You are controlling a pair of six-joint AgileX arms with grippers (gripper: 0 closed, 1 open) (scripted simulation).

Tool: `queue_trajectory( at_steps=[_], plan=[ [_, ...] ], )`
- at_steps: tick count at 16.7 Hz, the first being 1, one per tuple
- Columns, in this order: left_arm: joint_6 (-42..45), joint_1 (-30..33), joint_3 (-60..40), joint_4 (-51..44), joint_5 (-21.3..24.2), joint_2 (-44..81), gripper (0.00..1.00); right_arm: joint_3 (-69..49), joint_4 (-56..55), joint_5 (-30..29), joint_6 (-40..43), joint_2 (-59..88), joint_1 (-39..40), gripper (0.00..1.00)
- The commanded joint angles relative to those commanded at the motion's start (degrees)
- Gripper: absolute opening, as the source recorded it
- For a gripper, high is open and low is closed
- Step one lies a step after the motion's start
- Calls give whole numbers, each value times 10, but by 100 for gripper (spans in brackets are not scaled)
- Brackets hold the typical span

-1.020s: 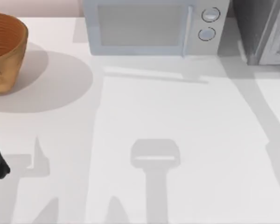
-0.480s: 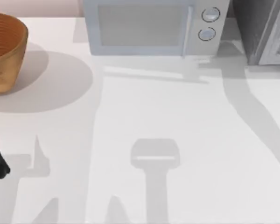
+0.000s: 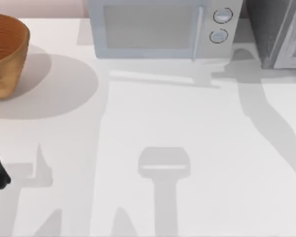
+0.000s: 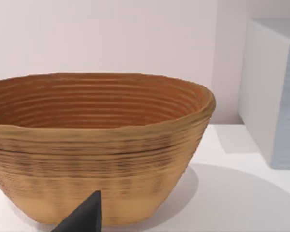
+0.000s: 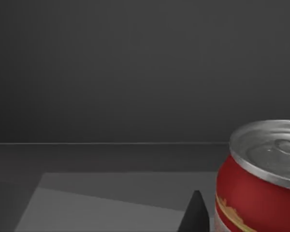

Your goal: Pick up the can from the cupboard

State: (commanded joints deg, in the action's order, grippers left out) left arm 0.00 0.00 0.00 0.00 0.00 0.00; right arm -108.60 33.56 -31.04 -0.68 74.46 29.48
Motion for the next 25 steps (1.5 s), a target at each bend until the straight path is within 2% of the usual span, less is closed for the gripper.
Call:
queue_trajectory(
  at_steps=[3, 7, 19, 22, 25],
  plan=[
    [0, 0, 0, 0, 0, 0, 100, 54, -19, 17, 1, -40, -15, 0],
    [0, 0, 0, 0, 0, 0, 100, 211, -66, 60, 3, -145, -56, 0],
    [0, 0, 0, 0, 0, 0, 100, 923, -271, 250, 6, -603, -239, 0],
    [0, 0, 0, 0, 0, 0, 100, 1030, -311, 287, 7, -692, -274, 0],
    [0, 0, 0, 0, 0, 0, 100, 1081, -333, 308, 7, -740, -293, 0]
  ],
)
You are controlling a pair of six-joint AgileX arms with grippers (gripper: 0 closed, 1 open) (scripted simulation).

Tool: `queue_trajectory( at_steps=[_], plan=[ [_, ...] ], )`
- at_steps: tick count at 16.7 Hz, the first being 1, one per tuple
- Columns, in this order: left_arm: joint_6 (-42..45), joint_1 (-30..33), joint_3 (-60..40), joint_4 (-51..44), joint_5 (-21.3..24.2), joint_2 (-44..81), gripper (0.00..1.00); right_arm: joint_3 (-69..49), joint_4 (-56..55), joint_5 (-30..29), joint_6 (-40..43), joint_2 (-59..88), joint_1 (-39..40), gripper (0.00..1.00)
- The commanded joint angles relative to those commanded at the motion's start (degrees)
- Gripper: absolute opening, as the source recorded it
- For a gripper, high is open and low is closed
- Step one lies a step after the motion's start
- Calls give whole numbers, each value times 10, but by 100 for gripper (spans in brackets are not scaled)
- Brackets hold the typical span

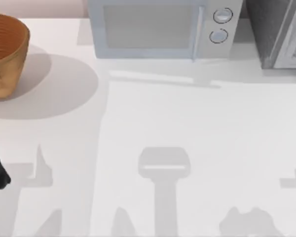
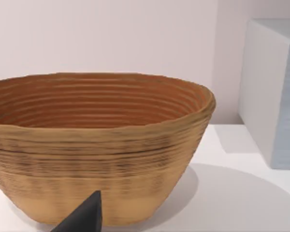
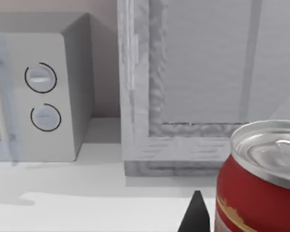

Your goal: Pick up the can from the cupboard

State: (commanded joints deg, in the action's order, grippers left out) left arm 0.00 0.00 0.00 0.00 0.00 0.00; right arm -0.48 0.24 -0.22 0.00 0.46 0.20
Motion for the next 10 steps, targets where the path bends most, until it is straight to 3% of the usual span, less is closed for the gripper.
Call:
queue_trajectory(
  at_steps=[10],
  plan=[
    [0, 0, 0, 0, 0, 0, 100, -7, -50, 27, 2, 52, -8, 0]
  ],
)
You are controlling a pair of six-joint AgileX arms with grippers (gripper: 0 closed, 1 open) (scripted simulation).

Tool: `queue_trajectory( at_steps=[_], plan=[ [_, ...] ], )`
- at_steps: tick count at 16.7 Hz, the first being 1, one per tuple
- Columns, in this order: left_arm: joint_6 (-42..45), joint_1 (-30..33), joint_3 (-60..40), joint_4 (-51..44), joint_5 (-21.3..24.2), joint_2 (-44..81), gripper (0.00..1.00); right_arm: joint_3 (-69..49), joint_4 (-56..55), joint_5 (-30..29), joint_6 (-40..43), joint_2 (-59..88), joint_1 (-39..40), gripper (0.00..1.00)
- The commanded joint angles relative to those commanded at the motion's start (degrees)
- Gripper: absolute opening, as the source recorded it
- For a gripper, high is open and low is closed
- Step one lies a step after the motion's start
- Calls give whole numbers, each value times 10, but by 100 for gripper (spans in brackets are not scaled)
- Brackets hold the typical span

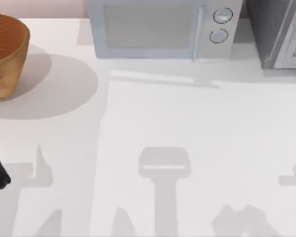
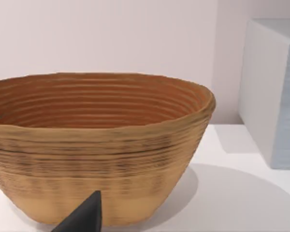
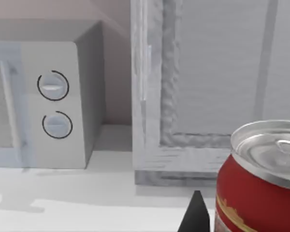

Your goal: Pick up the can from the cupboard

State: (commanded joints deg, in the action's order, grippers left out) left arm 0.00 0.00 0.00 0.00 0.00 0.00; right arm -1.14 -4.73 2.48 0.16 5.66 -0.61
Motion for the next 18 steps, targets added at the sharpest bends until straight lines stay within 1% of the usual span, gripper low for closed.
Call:
queue_trajectory(
  at_steps=[3, 7, 18],
  plan=[
    [0, 0, 0, 0, 0, 0, 100, -19, -83, 43, 3, 95, -14, 0],
    [0, 0, 0, 0, 0, 0, 100, -54, -236, 125, 5, 273, -41, 0],
    [0, 0, 0, 0, 0, 0, 100, -166, -751, 406, -10, 885, -124, 0]
  ],
)
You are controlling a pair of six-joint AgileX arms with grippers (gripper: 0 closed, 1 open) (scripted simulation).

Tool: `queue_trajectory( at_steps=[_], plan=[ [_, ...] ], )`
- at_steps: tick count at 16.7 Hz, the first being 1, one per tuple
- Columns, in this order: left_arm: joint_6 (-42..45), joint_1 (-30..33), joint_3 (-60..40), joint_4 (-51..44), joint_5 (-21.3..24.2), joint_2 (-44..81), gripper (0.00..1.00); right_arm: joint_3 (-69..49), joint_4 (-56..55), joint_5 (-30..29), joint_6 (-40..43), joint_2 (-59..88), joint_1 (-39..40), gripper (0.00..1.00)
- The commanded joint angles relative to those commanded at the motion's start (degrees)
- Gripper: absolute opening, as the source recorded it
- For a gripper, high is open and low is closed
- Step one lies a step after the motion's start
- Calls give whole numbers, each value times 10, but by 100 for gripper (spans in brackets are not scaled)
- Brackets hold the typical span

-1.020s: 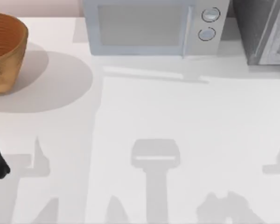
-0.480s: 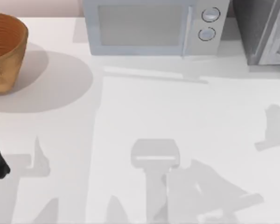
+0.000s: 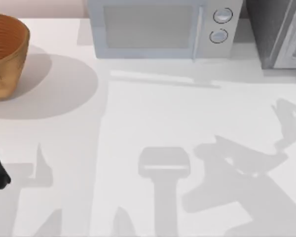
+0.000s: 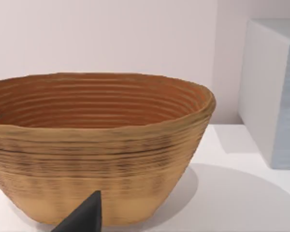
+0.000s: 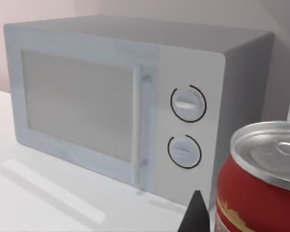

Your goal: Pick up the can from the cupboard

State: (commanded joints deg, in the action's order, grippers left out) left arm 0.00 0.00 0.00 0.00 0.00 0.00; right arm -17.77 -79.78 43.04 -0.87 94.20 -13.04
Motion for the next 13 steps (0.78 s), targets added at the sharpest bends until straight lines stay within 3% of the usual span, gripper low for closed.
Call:
queue_trajectory(
  at_steps=[7, 13],
  plan=[
    [0, 0, 0, 0, 0, 0, 100, -50, -244, 137, -16, 298, -38, 0],
    [0, 0, 0, 0, 0, 0, 100, -63, -306, 172, -21, 374, -48, 0]
  ],
)
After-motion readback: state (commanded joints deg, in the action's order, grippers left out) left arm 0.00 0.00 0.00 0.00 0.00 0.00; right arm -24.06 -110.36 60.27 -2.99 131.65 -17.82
